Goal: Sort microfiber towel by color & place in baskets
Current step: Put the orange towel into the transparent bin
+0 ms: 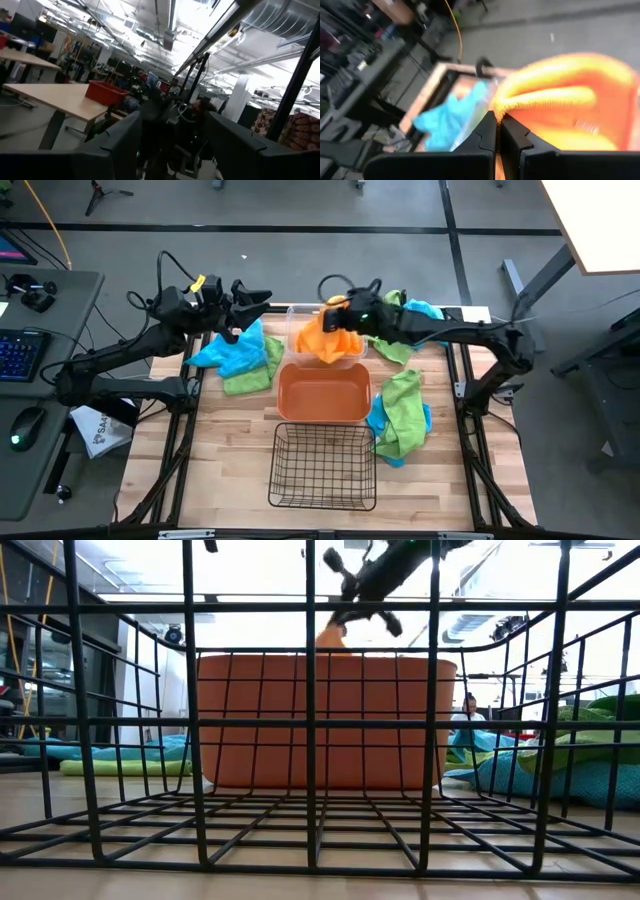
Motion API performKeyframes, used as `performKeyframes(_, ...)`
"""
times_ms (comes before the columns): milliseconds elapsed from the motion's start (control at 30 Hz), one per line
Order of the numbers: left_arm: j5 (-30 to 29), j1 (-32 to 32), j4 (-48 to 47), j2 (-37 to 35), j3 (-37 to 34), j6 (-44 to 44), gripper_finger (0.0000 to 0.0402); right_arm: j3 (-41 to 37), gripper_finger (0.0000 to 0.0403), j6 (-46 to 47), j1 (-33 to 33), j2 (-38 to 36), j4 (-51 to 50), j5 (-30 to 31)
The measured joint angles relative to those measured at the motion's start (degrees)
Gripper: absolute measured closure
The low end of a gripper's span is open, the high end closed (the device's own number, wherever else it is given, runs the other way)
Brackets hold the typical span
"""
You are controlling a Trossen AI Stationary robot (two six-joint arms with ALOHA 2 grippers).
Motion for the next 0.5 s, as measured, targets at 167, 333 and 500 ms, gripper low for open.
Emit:
performKeyframes(167,0.0,0.0,0.2,0.0,0.0,0.0,0.0193,0.0,0.0403,8.6,-0.9,6.3,0.5,-4.3)
performKeyframes(333,0.0,0.1,1.1,0.0,0.0,0.0,0.0193,0.0,0.0403,12.2,-1.7,11.4,-0.4,-9.3)
performKeyframes(500,0.0,0.1,1.0,0.0,0.0,0.0,0.0193,-0.1,0.0403,15.3,-2.9,15.4,-2.3,-10.6)
